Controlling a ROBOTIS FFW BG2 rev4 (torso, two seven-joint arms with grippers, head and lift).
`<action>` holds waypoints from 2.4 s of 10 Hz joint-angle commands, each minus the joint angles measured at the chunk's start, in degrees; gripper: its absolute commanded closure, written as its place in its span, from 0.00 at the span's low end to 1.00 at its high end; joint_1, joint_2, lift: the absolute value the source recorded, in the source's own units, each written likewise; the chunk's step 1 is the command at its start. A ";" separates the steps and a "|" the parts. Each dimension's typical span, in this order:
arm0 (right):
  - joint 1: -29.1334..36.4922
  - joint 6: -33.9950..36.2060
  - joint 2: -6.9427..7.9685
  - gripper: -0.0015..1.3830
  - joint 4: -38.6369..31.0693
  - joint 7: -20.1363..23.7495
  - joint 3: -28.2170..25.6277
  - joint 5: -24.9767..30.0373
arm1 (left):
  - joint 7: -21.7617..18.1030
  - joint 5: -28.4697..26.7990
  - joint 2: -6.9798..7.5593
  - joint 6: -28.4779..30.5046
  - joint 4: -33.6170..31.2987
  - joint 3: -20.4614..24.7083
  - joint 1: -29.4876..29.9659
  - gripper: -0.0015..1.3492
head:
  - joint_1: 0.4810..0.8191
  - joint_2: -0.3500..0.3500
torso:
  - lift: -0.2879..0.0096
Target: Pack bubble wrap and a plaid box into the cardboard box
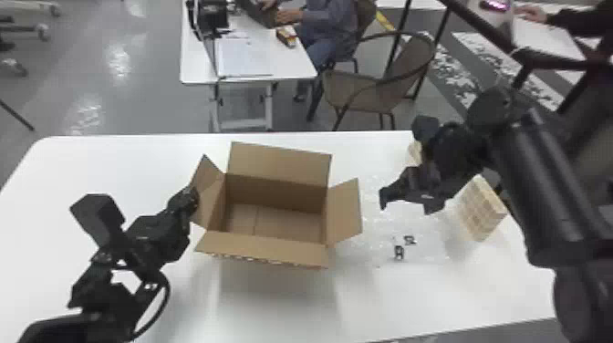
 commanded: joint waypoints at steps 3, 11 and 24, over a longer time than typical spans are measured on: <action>4.14 -5.39 1.24 0.19 -2.23 1.62 0.75 3.66 | -0.01 0.82 -0.24 -0.85 0.15 -0.04 0.07 0.88 | 0.63 0.34 | 0.65; 7.66 -12.42 1.59 0.57 -2.49 3.56 2.06 4.98 | -0.01 1.52 -0.24 -1.29 0.33 0.23 0.51 0.88 | 0.63 0.34 | 0.65; 13.46 -5.83 -1.39 0.82 -17.26 4.79 -1.80 1.99 | -0.01 1.96 -0.24 -1.38 0.33 0.23 0.77 0.88 | 0.63 0.33 | 0.65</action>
